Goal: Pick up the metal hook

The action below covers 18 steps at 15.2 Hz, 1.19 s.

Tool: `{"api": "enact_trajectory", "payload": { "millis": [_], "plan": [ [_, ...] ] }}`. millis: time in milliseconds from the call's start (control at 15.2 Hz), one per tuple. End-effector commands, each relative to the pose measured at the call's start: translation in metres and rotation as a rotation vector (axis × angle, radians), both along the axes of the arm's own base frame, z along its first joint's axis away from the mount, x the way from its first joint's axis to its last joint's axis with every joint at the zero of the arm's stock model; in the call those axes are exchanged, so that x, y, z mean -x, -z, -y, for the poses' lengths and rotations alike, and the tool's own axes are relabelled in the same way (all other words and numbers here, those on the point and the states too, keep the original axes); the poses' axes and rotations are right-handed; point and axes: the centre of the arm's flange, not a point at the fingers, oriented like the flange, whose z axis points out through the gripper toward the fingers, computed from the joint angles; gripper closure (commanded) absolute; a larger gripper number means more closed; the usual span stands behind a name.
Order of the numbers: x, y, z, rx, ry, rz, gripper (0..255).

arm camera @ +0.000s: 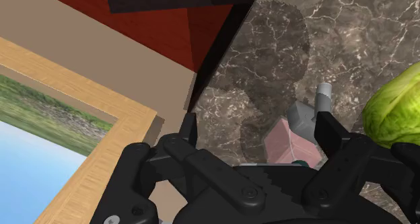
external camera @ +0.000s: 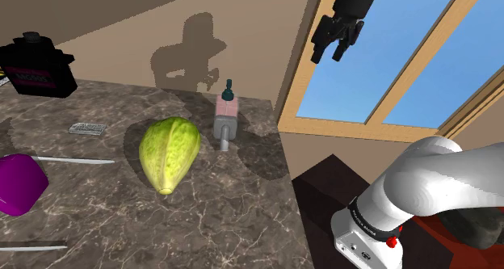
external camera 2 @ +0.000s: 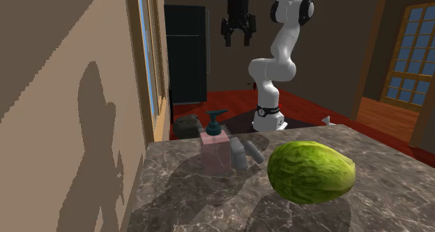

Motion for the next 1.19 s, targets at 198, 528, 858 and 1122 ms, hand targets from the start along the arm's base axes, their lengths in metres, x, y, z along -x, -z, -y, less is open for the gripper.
{"api": "enact_trajectory", "payload": {
  "millis": [198,528,858,1122],
  "plan": [
    [-0.015,0.030,-0.020,-0.014,0.045,-0.007,0],
    [-0.042,0.079,-0.052,-0.038,0.119,-0.018,0],
    [-0.070,0.128,-0.084,-0.061,0.193,-0.030,0],
    [-0.094,0.167,-0.108,-0.080,0.253,-0.039,0]
  ]
}}
